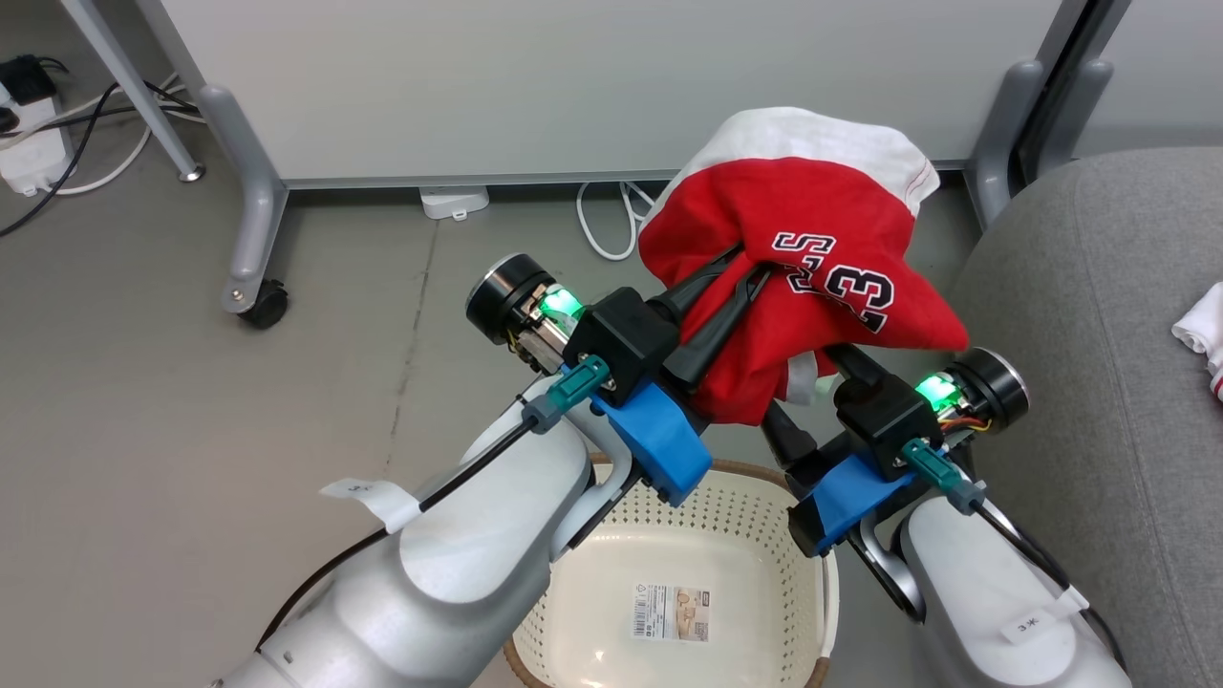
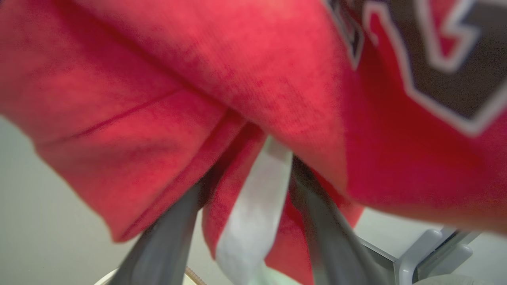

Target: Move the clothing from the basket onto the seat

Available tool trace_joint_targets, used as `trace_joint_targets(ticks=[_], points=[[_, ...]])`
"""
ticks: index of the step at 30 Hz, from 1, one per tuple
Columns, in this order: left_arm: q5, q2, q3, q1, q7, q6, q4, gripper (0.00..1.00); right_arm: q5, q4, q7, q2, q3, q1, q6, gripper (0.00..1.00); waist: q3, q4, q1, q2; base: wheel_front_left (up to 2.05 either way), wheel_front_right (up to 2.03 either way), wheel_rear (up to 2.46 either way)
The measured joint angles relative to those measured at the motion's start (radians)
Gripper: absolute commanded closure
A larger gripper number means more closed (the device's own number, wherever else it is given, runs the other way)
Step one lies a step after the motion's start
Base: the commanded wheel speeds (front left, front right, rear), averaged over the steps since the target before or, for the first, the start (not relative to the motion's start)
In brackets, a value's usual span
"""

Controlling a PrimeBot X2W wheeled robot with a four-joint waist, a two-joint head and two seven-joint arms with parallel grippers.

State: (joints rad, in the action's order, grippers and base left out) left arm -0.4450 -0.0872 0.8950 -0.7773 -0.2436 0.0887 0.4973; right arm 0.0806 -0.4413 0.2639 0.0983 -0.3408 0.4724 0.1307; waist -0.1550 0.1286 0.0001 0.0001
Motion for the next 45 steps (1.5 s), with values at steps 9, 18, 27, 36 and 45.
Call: trace_joint_targets(ticks=[9, 18, 27, 36, 45], points=[[-0.004, 0.001, 0.004, -0.004, -0.005, 0.001, 0.012, 1.0, -0.01, -0.011, 0.0, -0.009, 0.005, 0.003, 0.0, 1.0, 0.002, -0.001, 0.0, 0.0, 0.0, 0.0, 0.0], [-0.004, 0.001, 0.006, -0.006, -0.009, 0.001, 0.02, 1.0, -0.024, -0.001, 0.0, -0.005, 0.004, 0.003, 0.0, 1.0, 0.003, -0.007, 0.0, 0.0, 0.0, 0.0, 0.0], [-0.007, 0.001, 0.013, -0.006, -0.013, 0.001, 0.029, 1.0, -0.038, 0.001, 0.0, -0.003, 0.001, -0.002, 0.0, 1.0, 0.014, -0.013, 0.0, 0.0, 0.0, 0.0, 0.0], [-0.009, 0.002, 0.009, -0.006, -0.015, -0.013, 0.03, 0.0, -0.043, 0.003, 0.0, 0.001, 0.001, -0.005, 0.0, 1.0, 0.015, -0.014, 0.0, 0.0, 0.0, 0.0, 0.0], [-0.003, 0.001, 0.008, -0.005, -0.018, -0.017, 0.028, 0.0, -0.048, 0.005, 0.0, 0.001, -0.001, -0.006, 0.0, 1.0, 0.018, -0.017, 0.0, 0.0, 0.0, 0.0, 0.0]])
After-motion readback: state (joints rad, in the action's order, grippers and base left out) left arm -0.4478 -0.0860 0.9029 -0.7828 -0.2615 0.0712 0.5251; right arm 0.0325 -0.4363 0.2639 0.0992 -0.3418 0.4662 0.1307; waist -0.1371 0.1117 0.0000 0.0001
